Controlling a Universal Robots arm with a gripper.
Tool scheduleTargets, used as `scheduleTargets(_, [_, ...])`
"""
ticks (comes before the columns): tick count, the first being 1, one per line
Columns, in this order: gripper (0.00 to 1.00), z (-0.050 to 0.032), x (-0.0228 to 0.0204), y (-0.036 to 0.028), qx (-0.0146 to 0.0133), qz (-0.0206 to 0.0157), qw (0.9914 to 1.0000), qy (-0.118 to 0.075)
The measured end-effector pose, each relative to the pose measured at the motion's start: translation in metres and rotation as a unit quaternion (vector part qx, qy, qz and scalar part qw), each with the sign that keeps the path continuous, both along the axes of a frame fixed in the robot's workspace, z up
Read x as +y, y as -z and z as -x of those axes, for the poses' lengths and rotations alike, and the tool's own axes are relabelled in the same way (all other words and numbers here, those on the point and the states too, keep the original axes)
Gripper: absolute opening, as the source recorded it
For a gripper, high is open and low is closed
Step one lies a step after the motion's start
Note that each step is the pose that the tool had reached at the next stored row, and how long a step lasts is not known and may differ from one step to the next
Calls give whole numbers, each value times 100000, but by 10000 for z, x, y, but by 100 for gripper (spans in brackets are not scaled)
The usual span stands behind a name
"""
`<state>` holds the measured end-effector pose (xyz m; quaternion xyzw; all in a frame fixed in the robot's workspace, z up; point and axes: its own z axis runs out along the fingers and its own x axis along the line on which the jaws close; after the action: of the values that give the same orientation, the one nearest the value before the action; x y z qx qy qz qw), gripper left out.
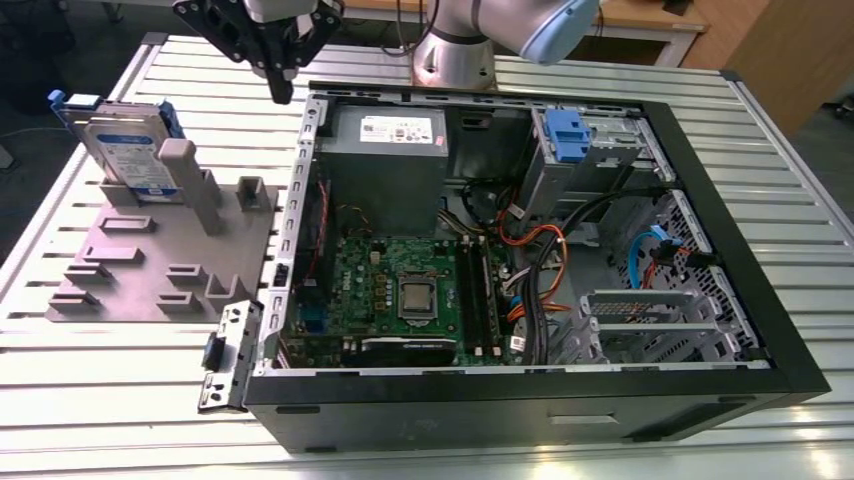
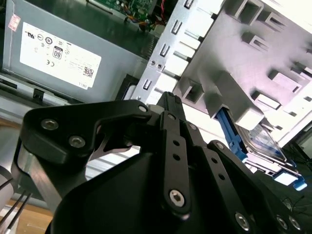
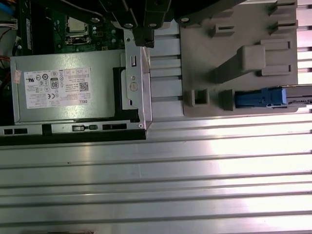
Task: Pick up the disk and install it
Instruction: 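Reach for the disk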
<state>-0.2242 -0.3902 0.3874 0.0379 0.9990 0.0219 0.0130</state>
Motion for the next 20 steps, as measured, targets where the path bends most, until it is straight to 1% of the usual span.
scheduleTargets(2, [11,15,6,2,7,1,100000,0])
scheduleTargets(20, [11,71,7,8,41,1,100000,3])
